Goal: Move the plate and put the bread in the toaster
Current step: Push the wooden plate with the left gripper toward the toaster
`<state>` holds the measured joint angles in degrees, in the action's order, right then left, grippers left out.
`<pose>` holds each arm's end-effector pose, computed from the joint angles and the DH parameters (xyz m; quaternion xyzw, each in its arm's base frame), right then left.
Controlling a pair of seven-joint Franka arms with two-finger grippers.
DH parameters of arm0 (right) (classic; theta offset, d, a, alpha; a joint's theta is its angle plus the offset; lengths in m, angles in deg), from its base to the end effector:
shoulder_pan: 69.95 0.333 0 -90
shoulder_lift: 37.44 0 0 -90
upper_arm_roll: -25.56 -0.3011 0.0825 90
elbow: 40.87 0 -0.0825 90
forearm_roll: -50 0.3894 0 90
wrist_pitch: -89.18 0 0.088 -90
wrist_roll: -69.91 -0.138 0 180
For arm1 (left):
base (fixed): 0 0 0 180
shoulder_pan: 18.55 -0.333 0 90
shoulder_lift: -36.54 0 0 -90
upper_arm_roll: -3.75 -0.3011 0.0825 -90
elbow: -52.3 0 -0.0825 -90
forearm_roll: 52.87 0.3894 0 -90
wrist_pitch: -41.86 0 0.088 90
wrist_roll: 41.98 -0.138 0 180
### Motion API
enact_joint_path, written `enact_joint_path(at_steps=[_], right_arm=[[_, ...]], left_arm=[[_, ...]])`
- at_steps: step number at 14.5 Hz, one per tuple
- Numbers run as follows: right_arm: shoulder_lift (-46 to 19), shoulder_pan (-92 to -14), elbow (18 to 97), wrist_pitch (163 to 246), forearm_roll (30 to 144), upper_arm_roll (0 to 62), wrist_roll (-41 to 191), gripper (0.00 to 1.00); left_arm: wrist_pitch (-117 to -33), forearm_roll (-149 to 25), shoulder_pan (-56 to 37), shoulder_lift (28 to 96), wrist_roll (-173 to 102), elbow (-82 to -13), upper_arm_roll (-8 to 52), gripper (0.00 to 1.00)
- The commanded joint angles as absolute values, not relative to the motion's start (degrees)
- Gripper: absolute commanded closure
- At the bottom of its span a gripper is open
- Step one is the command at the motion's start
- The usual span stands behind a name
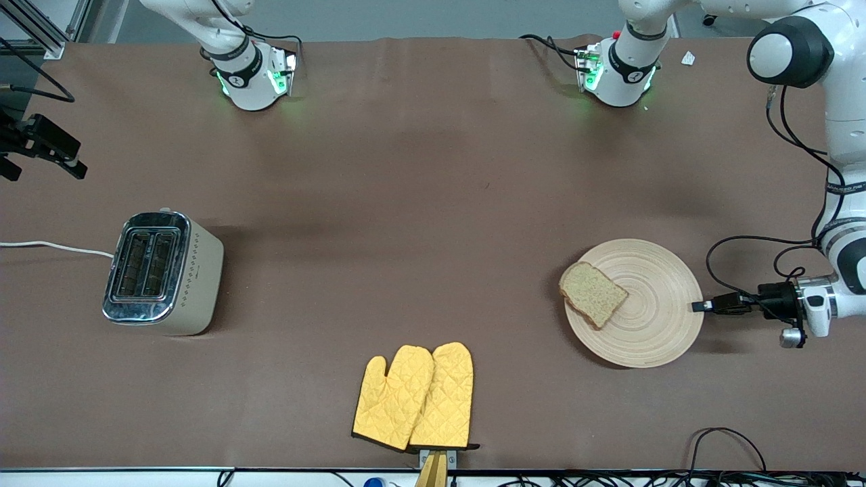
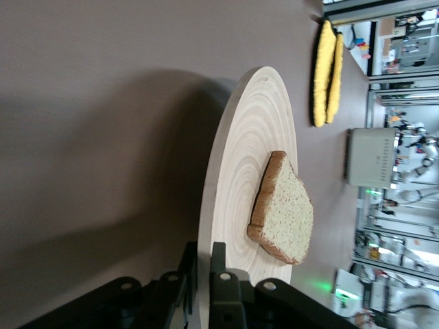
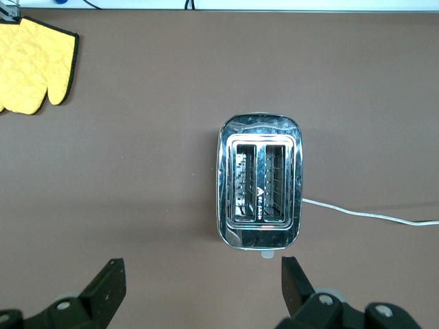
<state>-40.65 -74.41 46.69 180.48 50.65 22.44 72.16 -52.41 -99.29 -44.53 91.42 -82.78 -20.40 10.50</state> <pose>0.5489 -0.0104 0.6323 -0.9981 -0.0082 -0.0607 0.0022 0.6689 0.1491 0.1475 0.8714 -0.0145 -0.0150 0.4901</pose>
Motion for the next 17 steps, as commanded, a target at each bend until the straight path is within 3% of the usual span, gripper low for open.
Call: enact_joint_path(at_steps=[1,6,9,13,17], right_arm=[[-41.66,-75.13,47.11,180.59,49.74,22.05,71.58,0.00],[-41.48,-75.31,47.20,180.15,49.56,22.13,71.85,0.00],[-41.48,-75.75,47.20,180.06,49.56,22.22,72.11,0.00],[-41.48,-75.75,47.20,179.88,49.56,22.22,72.29,0.00],[-41.48,-75.93,47.29,179.79,49.56,22.22,72.29,0.00]], left_arm=[[-49.99,-101.47,-44.83,87.88,-78.21,-24.06,13.06,1.00],[-53.84,-102.17,-44.48,77.52,-68.72,-34.42,18.50,1.00],[-65.51,-104.71,-44.39,67.77,-63.54,-46.45,25.08,1.00],[-74.14,-107.00,-44.56,66.07,-63.25,-52.63,32.56,0.99],[-89.06,-111.83,-44.39,66.59,-63.25,-57.47,42.75,1.00]])
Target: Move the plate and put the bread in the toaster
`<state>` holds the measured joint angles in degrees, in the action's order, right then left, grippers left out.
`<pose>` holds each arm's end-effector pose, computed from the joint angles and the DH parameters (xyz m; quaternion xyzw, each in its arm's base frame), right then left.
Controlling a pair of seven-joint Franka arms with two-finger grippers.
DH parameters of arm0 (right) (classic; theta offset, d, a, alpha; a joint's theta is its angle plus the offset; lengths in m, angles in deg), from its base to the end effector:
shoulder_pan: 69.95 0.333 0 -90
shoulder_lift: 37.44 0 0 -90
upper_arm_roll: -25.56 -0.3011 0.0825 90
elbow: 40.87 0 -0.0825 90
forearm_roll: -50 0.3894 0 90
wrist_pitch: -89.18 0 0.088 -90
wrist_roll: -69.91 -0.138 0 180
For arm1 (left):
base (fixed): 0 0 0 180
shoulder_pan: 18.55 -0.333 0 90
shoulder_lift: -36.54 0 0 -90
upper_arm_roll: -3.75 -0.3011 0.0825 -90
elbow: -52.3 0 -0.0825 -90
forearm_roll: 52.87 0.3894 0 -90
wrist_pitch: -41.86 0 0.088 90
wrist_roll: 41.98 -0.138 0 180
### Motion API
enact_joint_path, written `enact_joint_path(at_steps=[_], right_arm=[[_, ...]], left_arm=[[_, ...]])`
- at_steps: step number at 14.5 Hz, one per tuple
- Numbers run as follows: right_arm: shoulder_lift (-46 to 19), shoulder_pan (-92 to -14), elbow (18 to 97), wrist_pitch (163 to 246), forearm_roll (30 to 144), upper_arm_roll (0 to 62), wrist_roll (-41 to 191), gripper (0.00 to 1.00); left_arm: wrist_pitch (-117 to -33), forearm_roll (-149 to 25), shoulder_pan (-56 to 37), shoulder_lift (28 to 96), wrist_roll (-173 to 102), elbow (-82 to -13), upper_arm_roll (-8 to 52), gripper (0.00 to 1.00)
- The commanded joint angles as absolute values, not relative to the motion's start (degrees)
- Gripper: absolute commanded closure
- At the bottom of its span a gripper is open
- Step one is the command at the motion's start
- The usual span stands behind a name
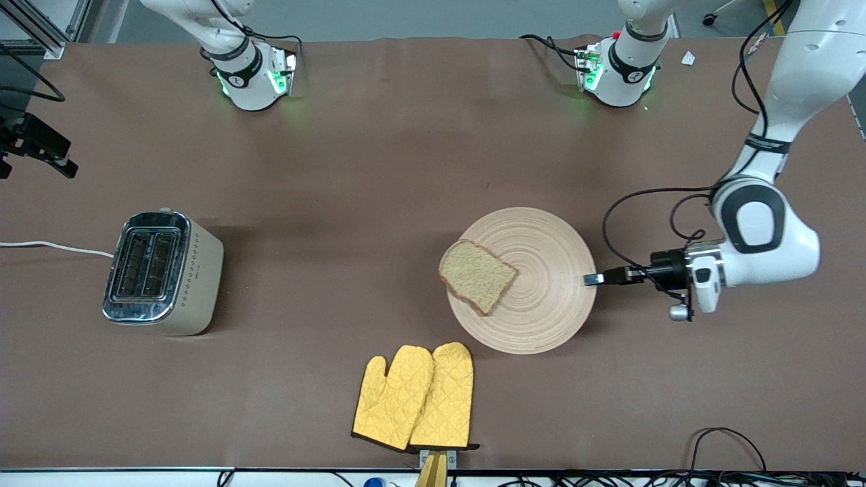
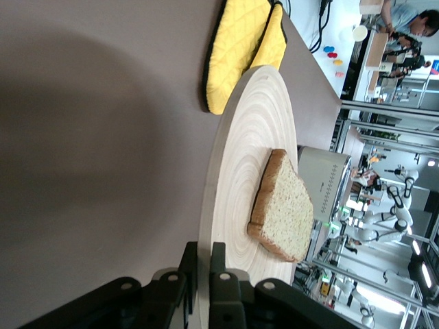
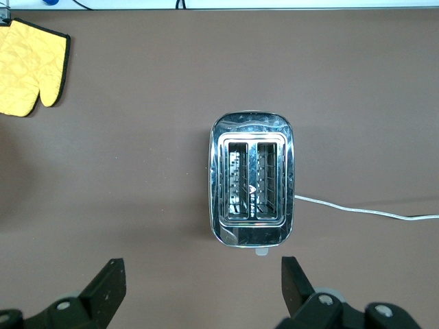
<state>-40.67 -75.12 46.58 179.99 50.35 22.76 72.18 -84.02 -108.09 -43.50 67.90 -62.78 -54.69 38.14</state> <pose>0.5474 -0.0210 0.6325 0.9983 -0.0007 0.0575 0.0007 0.6237 -0.1377 0.2449 0.8643 0.0911 -0.0378 0.4931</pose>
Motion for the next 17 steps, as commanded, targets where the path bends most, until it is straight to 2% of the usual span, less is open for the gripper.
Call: enact_joint_path(at_steps=[1,7,17], right_arm=[[-41.40,-75.93,47.29,179.79,49.56,22.22,72.29,0.00],[-41.13,-75.93,47.37,179.71,49.56,22.22,72.11,0.00],[-37.80,-74.70,47.64,175.49,50.79,21.70,71.23,0.00]], left_arm=[[-93.02,-112.97,-43.69,67.55,-63.25,-57.82,44.77,1.00],[-112.79,-121.48,-28.51,72.91,-64.74,-56.43,46.29,1.00],[-126.71,-127.66,-13.73,83.37,-67.12,-47.91,46.03,1.00]])
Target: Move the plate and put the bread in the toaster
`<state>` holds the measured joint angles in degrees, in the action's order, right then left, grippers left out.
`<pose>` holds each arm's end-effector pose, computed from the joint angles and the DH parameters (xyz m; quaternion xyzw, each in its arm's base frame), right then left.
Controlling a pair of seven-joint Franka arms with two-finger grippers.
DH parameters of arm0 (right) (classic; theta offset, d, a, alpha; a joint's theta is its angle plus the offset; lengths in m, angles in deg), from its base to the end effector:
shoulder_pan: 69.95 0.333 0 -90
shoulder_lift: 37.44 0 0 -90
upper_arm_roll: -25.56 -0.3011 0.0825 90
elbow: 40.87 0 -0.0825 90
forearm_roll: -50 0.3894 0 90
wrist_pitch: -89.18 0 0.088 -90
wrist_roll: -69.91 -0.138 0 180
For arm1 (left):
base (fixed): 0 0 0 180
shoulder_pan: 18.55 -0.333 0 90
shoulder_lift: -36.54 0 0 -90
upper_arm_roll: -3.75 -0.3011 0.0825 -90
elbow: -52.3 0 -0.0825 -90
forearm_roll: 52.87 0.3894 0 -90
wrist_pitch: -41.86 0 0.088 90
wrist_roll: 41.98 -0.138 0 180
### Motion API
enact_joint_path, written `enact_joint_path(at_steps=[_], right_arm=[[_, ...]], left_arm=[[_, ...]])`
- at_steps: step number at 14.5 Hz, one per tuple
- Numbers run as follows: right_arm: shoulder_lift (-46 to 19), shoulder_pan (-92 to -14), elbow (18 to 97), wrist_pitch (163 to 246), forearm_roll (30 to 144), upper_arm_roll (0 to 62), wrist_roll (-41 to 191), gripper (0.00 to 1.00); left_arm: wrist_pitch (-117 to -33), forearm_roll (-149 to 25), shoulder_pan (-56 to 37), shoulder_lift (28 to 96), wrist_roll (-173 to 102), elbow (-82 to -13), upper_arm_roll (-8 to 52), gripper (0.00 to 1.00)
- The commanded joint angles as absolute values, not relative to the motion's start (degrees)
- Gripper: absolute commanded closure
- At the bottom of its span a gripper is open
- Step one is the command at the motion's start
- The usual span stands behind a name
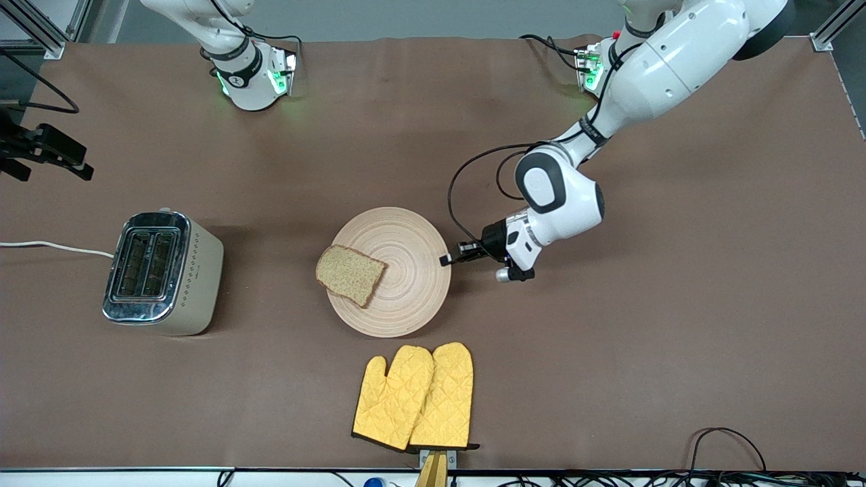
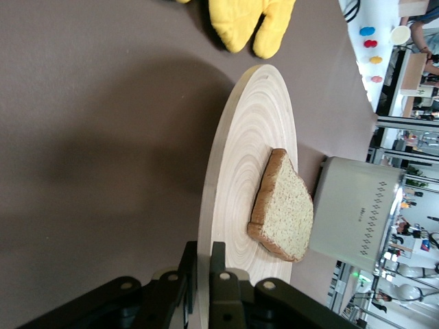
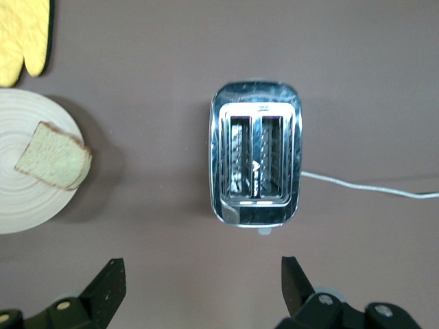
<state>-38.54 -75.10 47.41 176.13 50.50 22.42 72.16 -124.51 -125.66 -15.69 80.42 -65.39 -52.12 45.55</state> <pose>0.5487 -0.0177 0.5988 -1.0000 -0.0023 0.0019 0.0039 0.5258 -0.4116 0.1699 0.8822 0.1416 0.0041 0.4491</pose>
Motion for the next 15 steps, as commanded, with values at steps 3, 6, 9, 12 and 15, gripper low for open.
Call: enact_joint_path(at_steps=[3,6,9,12,15], right_arm=[[-34.73,-73.11,47.90,176.45,57.53,21.78,71.06,0.00],[-32.00,-71.80,50.70,180.65,61.69,21.78,66.86,0.00],[-31.29,-67.15,57.81,189.52,62.31,21.78,58.69,0.00],[-29.54,-64.77,66.86,201.03,63.70,21.78,56.47,0.00],[-26.55,-63.10,71.27,209.03,66.96,21.78,55.68,0.00]], left_arm=[[-128.21,-127.58,-11.70,85.66,-67.12,-45.88,45.94,0.99],[-129.88,-127.58,-9.76,87.25,-67.12,-44.64,45.76,0.99],[-131.10,-127.58,-9.15,88.30,-67.12,-44.64,45.76,0.96],[-131.82,-126.79,-8.79,88.74,-67.21,-44.64,45.24,0.84],[-131.82,-126.35,-9.23,88.04,-67.38,-44.64,42.95,0.43]])
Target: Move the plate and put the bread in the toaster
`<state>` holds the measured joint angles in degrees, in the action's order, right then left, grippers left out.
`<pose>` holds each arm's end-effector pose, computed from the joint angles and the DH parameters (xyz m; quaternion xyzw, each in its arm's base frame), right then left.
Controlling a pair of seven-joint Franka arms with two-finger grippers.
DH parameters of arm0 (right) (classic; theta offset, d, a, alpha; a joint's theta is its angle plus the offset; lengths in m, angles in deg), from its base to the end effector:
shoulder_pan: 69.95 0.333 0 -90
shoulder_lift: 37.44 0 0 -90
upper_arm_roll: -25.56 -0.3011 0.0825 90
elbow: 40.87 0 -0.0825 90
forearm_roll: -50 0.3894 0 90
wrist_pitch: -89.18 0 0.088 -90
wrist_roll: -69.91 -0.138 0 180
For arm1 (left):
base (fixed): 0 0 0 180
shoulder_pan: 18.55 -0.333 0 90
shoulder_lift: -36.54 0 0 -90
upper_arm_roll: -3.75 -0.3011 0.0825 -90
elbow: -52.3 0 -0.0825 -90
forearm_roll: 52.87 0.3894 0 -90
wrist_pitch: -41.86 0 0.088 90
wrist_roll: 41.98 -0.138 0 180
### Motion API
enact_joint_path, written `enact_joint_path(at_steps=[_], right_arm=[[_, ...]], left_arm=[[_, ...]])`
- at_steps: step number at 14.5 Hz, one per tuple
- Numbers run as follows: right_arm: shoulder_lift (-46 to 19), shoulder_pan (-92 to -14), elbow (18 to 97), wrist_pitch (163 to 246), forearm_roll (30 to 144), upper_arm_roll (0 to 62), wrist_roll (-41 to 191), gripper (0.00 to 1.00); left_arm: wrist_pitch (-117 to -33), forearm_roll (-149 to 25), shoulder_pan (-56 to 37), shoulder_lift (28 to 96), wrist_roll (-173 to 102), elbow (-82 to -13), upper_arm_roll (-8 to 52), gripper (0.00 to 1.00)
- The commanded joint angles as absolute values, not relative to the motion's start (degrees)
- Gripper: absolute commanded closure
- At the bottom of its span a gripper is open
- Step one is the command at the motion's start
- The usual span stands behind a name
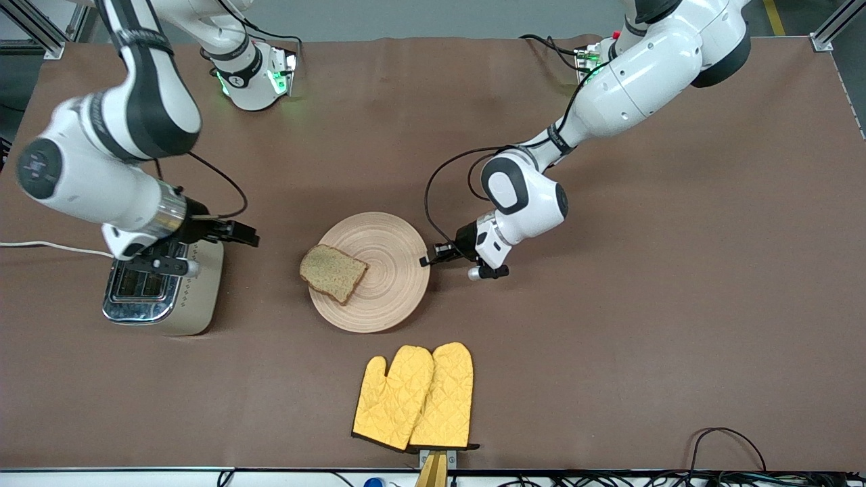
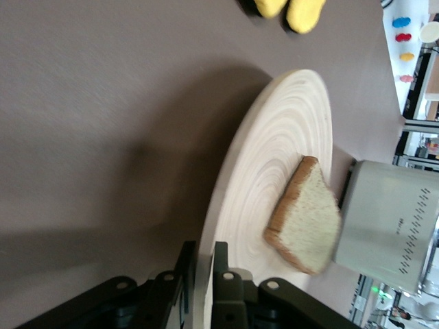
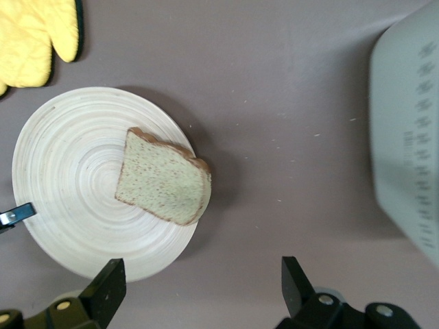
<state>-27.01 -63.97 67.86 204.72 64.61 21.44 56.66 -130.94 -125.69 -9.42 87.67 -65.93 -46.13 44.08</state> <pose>0.5835 0.1251 0.3562 -0.9886 0.0860 0.0549 0.1106 0.5168 -0.4438 0.1294 0.8906 0.1532 0.0153 0.4280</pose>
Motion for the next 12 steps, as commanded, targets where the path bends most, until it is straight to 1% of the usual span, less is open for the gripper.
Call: enact_joint_path(at_steps=[1,2,3,5,7,9,11,12], right_arm=[[-24.89,-62.40,72.67,212.63,67.23,21.78,55.68,0.00],[-23.31,-61.87,73.47,215.80,67.32,21.70,55.68,0.00],[-21.55,-61.25,73.65,217.92,67.40,21.70,55.59,0.00],[-18.03,-60.46,73.65,221.53,70.90,21.70,55.68,0.00],[-15.48,-58.97,73.74,224.78,71.80,21.70,55.68,0.00],[-13.72,-58.61,73.74,226.19,73.46,21.70,55.68,0.00],[-12.75,-58.44,73.74,226.64,73.65,21.70,55.68,0.07],[-12.57,-58.26,73.83,226.55,73.65,21.70,55.68,0.12]], left_arm=[[-131.82,-126.43,-9.84,87.95,-67.56,-44.56,42.95,0.22],[-131.82,-126.43,-10.20,87.43,-67.47,-44.47,42.86,0.10],[-131.82,-126.52,-10.29,86.56,-67.38,-44.29,42.25,0.00],[-131.82,-126.61,-10.72,84.10,-66.86,-44.47,40.06,0.00],[-131.64,-126.52,-13.70,82.33,-66.86,-44.64,40.05,0.00],[-131.46,-126.17,-15.73,81.01,-66.86,-43.94,39.96,0.00],[-131.03,-122.68,-18.36,81.18,-66.86,-42.45,39.96,0.00],[-129.63,-120.13,-20.03,81.45,-66.77,-41.58,39.96,0.00]])
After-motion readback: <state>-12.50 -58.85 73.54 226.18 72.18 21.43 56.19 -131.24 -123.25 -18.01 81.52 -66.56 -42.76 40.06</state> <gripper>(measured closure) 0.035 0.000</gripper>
